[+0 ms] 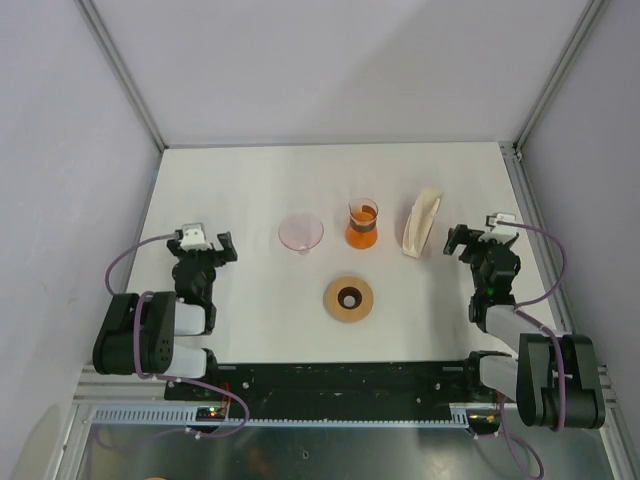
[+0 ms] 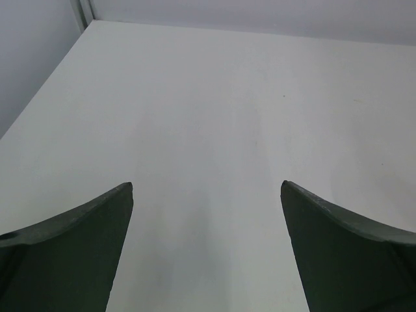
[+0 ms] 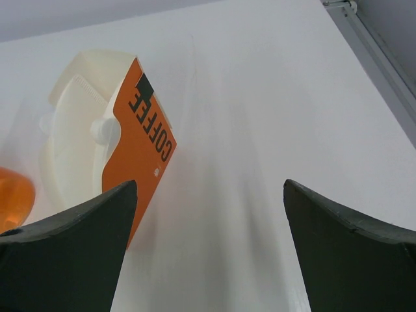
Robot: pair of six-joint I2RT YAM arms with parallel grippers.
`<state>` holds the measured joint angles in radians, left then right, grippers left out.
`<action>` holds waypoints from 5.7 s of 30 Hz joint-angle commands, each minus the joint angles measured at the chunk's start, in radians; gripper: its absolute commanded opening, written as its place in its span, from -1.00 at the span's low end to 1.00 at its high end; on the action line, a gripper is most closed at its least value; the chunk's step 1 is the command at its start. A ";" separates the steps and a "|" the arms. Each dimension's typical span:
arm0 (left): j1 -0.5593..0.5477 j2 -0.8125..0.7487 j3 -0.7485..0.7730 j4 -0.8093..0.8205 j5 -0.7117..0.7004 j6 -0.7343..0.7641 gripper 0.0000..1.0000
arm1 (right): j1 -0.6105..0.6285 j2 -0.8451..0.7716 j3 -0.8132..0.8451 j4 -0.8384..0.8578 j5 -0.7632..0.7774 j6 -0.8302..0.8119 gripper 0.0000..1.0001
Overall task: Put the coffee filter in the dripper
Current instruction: Pick up the dripper holder from the center of the board, then place the dripper holder onto the coffee server.
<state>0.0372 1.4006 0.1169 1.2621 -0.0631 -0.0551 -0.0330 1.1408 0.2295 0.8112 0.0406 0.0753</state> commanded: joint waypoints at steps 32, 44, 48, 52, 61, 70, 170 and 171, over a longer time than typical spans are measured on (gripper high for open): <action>0.000 -0.177 0.817 -1.472 0.511 0.205 0.99 | 0.765 0.254 0.762 -1.283 0.036 0.083 0.99; -0.003 -0.213 0.800 -1.502 0.507 0.205 0.99 | 0.869 0.529 0.846 -1.325 0.052 0.108 0.66; -0.002 -0.210 0.797 -1.502 0.507 0.203 0.99 | 0.864 0.558 0.848 -1.317 0.059 0.109 0.50; -0.003 -0.206 0.795 -1.502 0.506 0.203 0.99 | 0.859 0.595 0.847 -1.300 0.044 0.109 0.26; -0.003 -0.206 0.791 -1.502 0.502 0.204 0.99 | 0.858 0.591 0.851 -1.298 -0.004 0.106 -0.77; -0.002 -0.218 0.787 -1.503 0.500 0.207 0.99 | 0.868 0.476 0.939 -1.459 -0.060 0.039 -1.00; -0.019 -0.217 0.779 -1.511 0.482 0.222 0.99 | 0.513 1.038 1.978 -1.958 -0.121 -0.208 0.30; -0.019 -0.216 0.780 -1.511 0.481 0.222 0.99 | 0.514 1.036 1.980 -1.958 -0.120 -0.209 0.33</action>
<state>0.0250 1.1908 0.8913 -0.2516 0.4221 0.1413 0.4725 2.1834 2.1601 -1.1336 -0.0685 -0.1139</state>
